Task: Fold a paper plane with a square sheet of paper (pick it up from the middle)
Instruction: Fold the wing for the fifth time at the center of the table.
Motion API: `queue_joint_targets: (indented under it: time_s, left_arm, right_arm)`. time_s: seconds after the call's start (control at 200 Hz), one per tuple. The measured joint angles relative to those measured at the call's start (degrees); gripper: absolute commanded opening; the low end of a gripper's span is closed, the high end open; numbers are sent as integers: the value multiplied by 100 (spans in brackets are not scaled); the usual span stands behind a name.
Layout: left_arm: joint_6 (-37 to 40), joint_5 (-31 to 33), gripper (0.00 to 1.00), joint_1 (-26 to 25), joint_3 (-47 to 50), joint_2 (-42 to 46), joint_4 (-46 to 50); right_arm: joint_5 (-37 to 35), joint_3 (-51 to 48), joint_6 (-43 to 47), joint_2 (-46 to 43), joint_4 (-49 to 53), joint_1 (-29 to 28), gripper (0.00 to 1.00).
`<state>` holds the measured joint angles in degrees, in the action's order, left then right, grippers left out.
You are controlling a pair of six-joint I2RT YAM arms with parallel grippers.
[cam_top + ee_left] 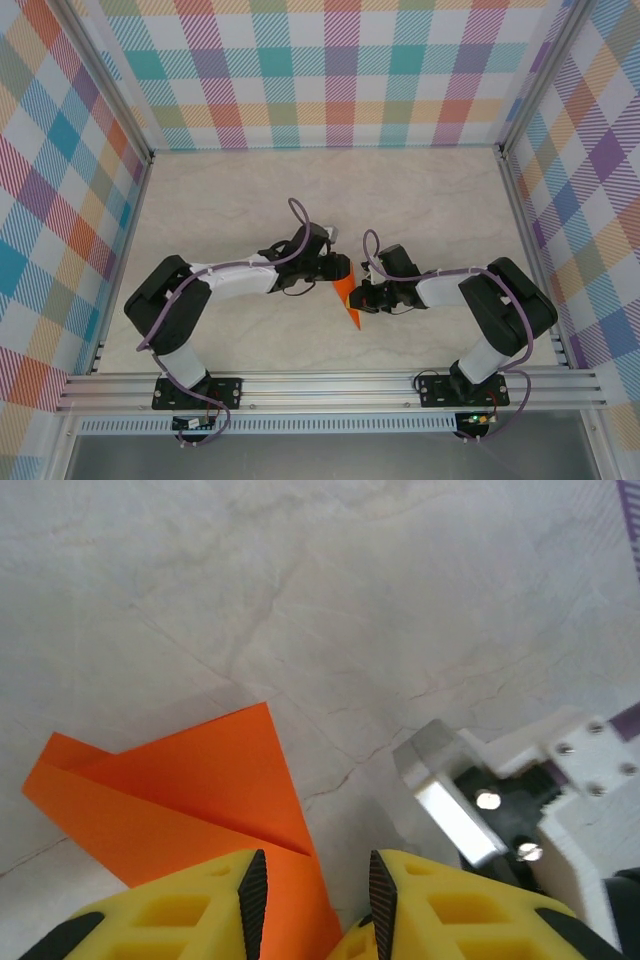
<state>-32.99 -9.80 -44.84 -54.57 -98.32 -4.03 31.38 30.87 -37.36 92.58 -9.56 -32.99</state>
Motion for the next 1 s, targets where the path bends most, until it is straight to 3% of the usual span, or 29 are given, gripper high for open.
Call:
queue_joint_targets:
  time_s: [0.235,0.53,1.0]
  left_arm:
    - [-87,260,33,-2,0,-625,-109]
    - [-127,503,34,225,0,-717,-275]
    - [162,264,36,442,-87,-833,-313]
  right_arm:
    - [2,-2,20,0,-4,0,2]
    - [15,-20,63,0,-31,0,2]
    - [20,-20,81,0,-31,0,2]
